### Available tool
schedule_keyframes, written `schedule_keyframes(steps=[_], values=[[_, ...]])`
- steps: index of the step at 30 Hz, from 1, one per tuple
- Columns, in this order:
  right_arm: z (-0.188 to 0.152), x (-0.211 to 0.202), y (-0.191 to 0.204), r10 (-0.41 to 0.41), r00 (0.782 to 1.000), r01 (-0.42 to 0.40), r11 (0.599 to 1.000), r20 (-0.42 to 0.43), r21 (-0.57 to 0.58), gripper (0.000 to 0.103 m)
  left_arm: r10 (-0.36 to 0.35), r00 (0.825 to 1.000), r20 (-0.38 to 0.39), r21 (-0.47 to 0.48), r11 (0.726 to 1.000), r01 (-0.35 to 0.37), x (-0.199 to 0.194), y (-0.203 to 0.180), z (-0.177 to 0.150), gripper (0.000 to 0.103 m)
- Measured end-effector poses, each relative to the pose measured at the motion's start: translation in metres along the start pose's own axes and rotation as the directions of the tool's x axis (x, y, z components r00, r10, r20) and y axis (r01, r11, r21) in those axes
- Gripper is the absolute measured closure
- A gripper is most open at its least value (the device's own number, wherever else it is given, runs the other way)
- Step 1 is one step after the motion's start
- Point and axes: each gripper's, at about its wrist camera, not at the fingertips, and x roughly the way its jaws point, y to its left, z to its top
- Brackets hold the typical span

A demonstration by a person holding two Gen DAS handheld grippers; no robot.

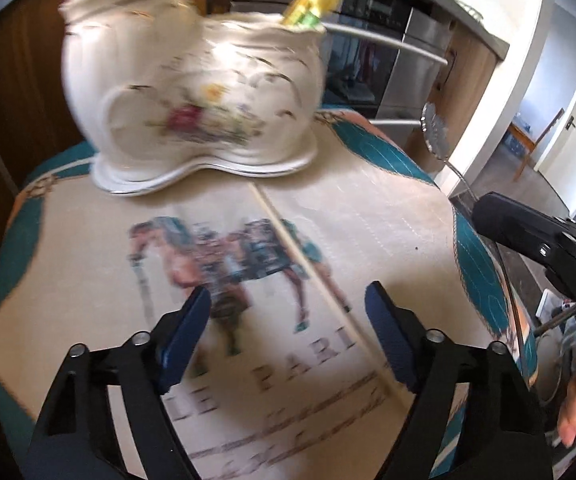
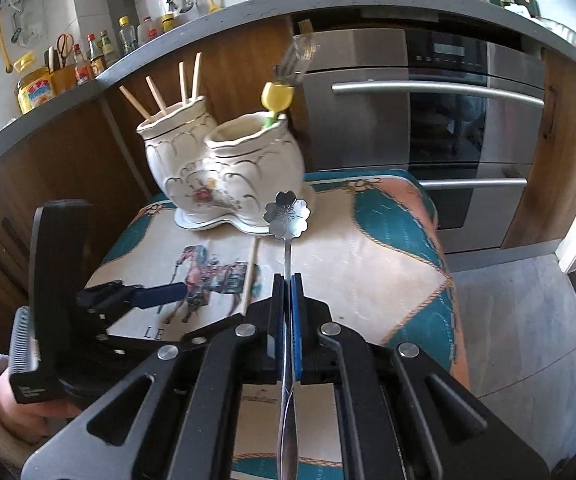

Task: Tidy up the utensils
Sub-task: 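Grasp the flower-handled silver spoon with the right tool while the left tool reaches the last chopstick, then grasp the last chopstick with the left tool, then lift the chopstick with the left tool while the right tool carries the spoon to the holder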

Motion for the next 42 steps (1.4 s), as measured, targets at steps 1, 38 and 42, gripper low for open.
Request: schedule_keyframes(steps=[1,38,42], values=[[0.000,0.000,-0.002,0.000,1.000,0.000,1.000,0.002,0.006,0.100,0.010,1.000,-0.009,0.006,1.000,-0.010,0.006,-0.004,0.002,0.035],[0.009,0.003,0.036,0.111,0.990,-0.103,0.991,0.088,-0.087,0.100,-0.083,0.991,0.104,0.244,0.968,0.056,-0.077,0.045,-0.020,0.098],[0.031,-0.004,0.043,0.120,0.973,-0.101,0.990,0.198,-0.103,0.100,-0.066,0.968,0.241,0.214,0.977,0.014,-0.099,0.055,-0.005,0.098]])
